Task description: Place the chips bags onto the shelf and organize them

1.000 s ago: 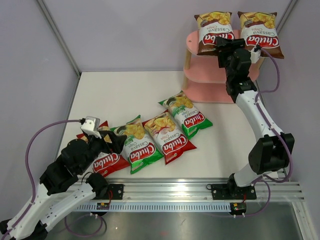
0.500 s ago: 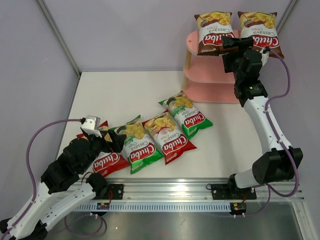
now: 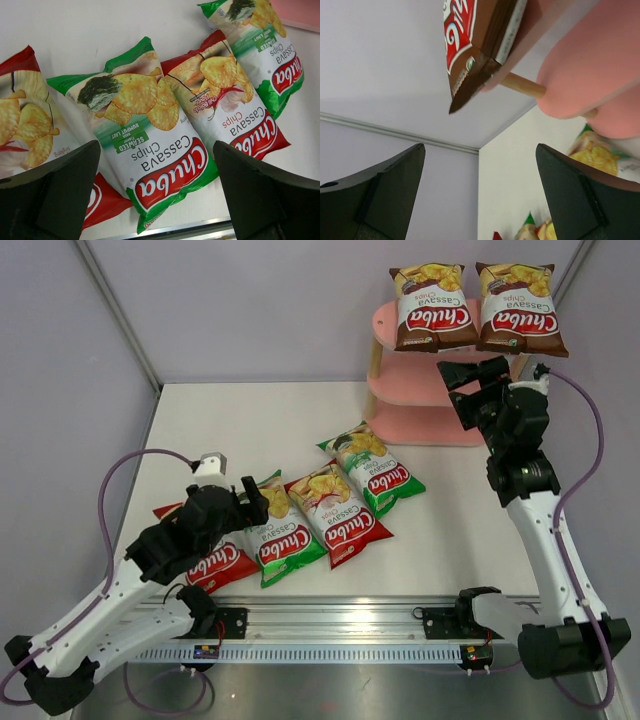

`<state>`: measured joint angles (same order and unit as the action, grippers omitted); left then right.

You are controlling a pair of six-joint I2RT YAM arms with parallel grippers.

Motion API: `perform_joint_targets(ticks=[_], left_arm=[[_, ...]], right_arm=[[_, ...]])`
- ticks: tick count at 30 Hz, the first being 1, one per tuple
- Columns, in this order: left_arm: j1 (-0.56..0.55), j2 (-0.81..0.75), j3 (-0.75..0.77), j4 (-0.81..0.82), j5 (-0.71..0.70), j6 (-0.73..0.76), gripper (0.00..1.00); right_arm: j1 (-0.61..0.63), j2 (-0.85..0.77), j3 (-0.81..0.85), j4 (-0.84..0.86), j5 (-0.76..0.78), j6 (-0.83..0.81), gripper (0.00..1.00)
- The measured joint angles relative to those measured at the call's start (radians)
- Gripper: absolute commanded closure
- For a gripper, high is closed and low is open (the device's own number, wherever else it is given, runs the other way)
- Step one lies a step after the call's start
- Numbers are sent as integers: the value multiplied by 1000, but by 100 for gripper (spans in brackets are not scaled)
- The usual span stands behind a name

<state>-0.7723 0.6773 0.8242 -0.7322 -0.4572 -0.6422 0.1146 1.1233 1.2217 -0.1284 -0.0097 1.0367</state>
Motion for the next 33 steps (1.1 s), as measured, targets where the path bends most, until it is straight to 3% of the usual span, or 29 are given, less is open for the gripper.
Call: perform_joint_targets(ticks=[4, 9, 14, 20, 24, 30, 33], left_arm=[[10, 71, 0, -40, -51, -132, 1], [91, 60, -86, 4, -12, -204, 1], [260, 21, -254, 126, 159, -193, 1], [452, 45, -415, 316, 399, -161, 1], [476, 98, -487, 454, 500, -160, 1], [488, 131, -546, 585, 520, -182, 1], [494, 131, -586, 658, 520, -211, 9]], right_arm=[[0, -178, -129, -41, -29, -106, 1], [-1, -352, -243, -83, -160, -236, 0], [-3, -416, -323, -74, -467, -298, 1], [-3, -484, -500, 25, -752, -243, 1], [-3, -522, -509, 37, -826, -244, 1], [-2, -525, -507, 96, -898, -232, 1], [-2, -513, -507, 111, -906, -226, 0]])
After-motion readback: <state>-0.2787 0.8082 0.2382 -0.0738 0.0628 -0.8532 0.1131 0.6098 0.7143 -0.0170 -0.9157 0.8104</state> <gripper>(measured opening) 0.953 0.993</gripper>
